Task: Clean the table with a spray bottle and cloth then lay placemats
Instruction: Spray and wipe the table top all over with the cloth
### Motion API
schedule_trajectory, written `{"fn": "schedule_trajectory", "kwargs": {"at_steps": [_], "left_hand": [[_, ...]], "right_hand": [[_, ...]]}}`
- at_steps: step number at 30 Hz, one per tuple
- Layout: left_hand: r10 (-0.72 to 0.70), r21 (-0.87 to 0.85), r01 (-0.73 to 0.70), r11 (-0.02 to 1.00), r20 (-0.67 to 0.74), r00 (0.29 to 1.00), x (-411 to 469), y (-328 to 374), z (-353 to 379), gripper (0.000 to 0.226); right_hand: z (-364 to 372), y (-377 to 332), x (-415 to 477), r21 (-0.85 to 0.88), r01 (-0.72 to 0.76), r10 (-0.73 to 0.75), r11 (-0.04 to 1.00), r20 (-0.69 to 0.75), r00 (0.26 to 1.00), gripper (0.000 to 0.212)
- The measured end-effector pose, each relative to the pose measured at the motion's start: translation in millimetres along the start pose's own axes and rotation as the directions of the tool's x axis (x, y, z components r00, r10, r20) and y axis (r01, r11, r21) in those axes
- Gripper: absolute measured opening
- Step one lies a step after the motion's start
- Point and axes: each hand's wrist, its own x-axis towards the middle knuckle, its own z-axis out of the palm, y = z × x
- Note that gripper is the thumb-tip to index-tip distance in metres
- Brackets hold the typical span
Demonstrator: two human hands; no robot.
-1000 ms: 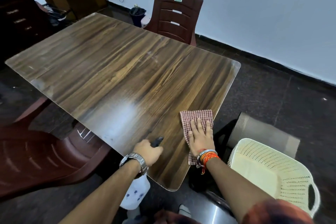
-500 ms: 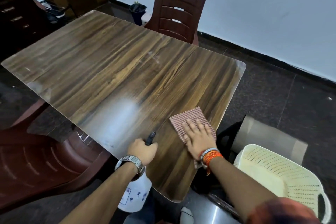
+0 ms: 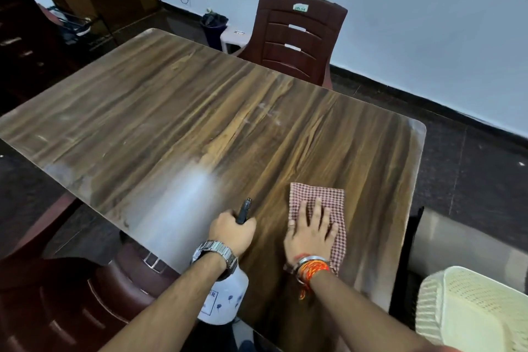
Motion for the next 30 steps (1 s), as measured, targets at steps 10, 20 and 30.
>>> {"fn": "schedule_trajectory", "kwargs": {"at_steps": [10,20,30], "left_hand": [[-0.04,-0.018,0.039,0.999,-0.091,0.995,81.1,-12.2,-64.2,0.023],[-0.032,-0.085,0.018,0.996,-0.167,0.985,118.4,-24.0,-85.3,0.025],[-0.086,-0.136,0.07,0.988,-0.112,0.99,113.2,-40.0,-84.5,0.021]], "right_hand": [[26.7,-98.0,64.7,-0.075,0.689,-0.666,0.721,0.2,0.719,0.056],[29.0,-190.7,236.0,-0.118,0.558,-0.544,0.821,0.13,0.829,0.056],[-6.5,-129.2,285.9,-0.05,0.117,-0.116,0.992,0.024,0.993,0.056]]}}
